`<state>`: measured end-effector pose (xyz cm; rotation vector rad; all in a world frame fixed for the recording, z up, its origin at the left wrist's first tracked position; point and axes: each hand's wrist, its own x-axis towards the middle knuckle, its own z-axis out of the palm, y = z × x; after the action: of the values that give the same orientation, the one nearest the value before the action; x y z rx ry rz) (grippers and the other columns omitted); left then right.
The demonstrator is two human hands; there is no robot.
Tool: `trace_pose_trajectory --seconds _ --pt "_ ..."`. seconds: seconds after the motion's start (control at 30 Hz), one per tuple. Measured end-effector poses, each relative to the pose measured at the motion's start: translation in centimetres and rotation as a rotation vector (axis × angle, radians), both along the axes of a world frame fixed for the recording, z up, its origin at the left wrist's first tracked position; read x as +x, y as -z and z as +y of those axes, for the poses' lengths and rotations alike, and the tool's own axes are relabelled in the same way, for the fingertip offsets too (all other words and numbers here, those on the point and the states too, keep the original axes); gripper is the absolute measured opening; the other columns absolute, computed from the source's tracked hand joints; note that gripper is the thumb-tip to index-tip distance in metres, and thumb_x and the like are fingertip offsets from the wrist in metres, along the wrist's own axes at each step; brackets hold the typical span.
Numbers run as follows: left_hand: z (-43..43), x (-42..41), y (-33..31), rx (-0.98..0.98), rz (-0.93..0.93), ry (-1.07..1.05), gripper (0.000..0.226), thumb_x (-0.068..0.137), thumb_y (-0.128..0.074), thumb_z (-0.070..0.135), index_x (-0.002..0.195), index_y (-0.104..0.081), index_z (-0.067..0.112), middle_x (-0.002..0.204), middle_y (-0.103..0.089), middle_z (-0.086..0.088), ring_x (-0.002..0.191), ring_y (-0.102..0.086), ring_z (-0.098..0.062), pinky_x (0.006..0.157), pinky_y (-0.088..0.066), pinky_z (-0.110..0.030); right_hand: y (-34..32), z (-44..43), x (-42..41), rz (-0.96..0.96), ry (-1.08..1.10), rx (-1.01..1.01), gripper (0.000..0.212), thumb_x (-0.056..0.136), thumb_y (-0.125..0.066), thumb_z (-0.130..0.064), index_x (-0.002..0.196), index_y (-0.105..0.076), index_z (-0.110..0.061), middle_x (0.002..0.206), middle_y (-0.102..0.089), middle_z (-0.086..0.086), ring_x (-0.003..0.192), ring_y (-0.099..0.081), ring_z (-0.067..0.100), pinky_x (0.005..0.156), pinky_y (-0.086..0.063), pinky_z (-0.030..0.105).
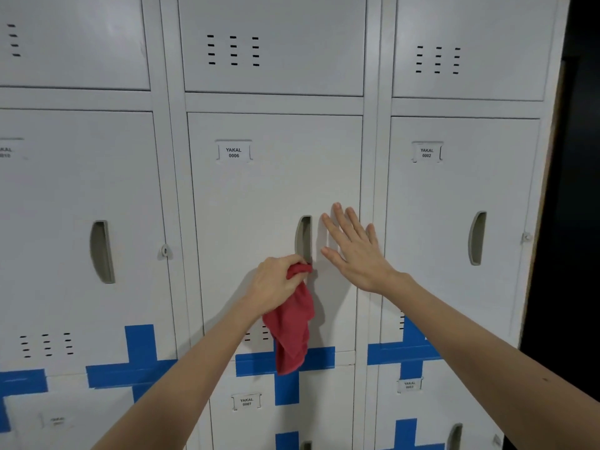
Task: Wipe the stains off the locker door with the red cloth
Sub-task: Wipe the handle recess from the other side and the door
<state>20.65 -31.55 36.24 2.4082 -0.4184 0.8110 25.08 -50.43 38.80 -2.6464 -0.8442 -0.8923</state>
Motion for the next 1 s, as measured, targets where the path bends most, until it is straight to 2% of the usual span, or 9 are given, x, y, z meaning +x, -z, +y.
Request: trace_pose_trajectory --seconds 0.17,0.23,0.3,0.4,0.5,0.6,0.7,0.87,1.0 --pt "-0.2 -0.6 -2.4 -0.447 -0.383 -0.205 0.012 0.091 -0.058 0.022 0.098 -0.066 0.017 0.089 -0.07 0.004 0.08 -0.061 -0.013 0.076 -0.044 -0.026 -0.1 -0.2 -0.1 0.002 -0.019 0.001 0.062 0.098 -0.021 -0.05 0.149 0.008 -0.031 0.155 0.025 -0.008 0.141 0.026 0.013 0.114 0.012 0.05" --pt "0.1 -0.2 -3.3 -0.511 -0.457 -0.27 0.015 0.092 -0.056 0.021 0.102 -0.065 0.014 0.097 -0.069 -0.002 0.088 -0.062 -0.021 0.082 -0.047 -0.033 0.0 -0.2 0.0 -0.001 -0.014 0.003 0.064 0.096 -0.019 -0.053 0.149 0.008 -0.031 0.155 0.025 -0.007 0.141 0.026 0.014 0.114 0.012 0.05" --pt "-0.5 0.1 -3.2 -0.517 -0.474 -0.284 0.02 0.094 -0.054 0.02 0.109 -0.064 0.012 0.102 -0.068 -0.006 0.092 -0.063 -0.025 0.084 -0.046 -0.032 0.2 -0.1 0.2 -0.008 -0.018 0.012 0.068 0.091 -0.011 -0.06 0.15 0.007 -0.031 0.155 0.024 -0.008 0.141 0.026 0.013 0.114 0.012 0.049" --pt "-2.5 0.5 -0.4 -0.334 -0.478 -0.25 0.034 0.097 -0.05 0.014 0.13 -0.056 0.011 0.113 -0.064 -0.008 0.097 -0.062 -0.023 0.084 -0.041 -0.022 0.2 -0.2 0.5 -0.021 -0.03 0.03 0.073 0.084 -0.003 -0.064 0.15 0.006 -0.033 0.154 0.025 -0.01 0.14 0.026 0.012 0.113 0.012 0.049" --pt "-3.0 1.1 1.8 -0.225 -0.433 -0.148 0.049 0.099 -0.044 0.016 0.147 -0.033 0.016 0.137 -0.051 -0.007 0.121 -0.052 -0.021 0.102 -0.042 -0.031 0.1 -0.2 0.5 0.001 -0.042 0.053 0.065 0.092 -0.009 -0.06 0.149 0.005 -0.033 0.153 0.025 -0.013 0.14 0.026 0.009 0.113 0.013 0.048" --pt "-3.0 2.3 0.9 -0.094 -0.463 -0.139 0.054 0.099 -0.039 0.023 0.149 -0.023 0.012 0.148 -0.04 -0.01 0.135 -0.034 -0.019 0.115 -0.021 -0.028 0.2 -0.2 0.5 0.028 -0.093 0.096 0.065 0.091 -0.004 -0.06 0.149 0.006 -0.034 0.153 0.025 -0.016 0.14 0.027 0.006 0.113 0.016 0.047" --pt "-3.2 3.2 -0.8 0.087 -0.518 -0.192 0.058 0.094 -0.048 0.018 0.148 -0.027 0.01 0.147 -0.042 -0.01 0.137 -0.034 -0.023 0.118 -0.012 -0.03 0.1 -0.1 0.4 0.051 -0.136 0.163 0.067 0.088 0.001 -0.062 0.149 0.005 -0.033 0.155 0.021 -0.017 0.14 0.026 0.003 0.113 0.018 0.045" --pt "-2.7 3.2 -1.1 0.311 -0.56 -0.224 0.062 0.084 -0.054 0.009 0.144 -0.039 0.013 0.138 -0.053 -0.003 0.131 -0.042 -0.025 0.115 -0.026 -0.041 -0.3 -0.5 -0.3 0.133 -0.207 0.238 0.064 0.09 -0.003 -0.056 0.15 0.002 -0.032 0.156 0.014 -0.018 0.141 0.021 0.001 0.114 0.018 0.042" --pt "-2.3 3.2 -0.5 0.516 -0.616 -0.241 0.059 0.082 -0.06 0.007 0.139 -0.044 0.015 0.131 -0.059 -0.001 0.126 -0.046 -0.024 0.113 -0.028 -0.04 0.1 -0.6 -0.1 0.106 -0.205 0.215 0.064 0.091 -0.001 -0.058 0.149 0.005 -0.032 0.156 0.016 -0.018 0.141 0.021 0.001 0.115 0.017 0.042"
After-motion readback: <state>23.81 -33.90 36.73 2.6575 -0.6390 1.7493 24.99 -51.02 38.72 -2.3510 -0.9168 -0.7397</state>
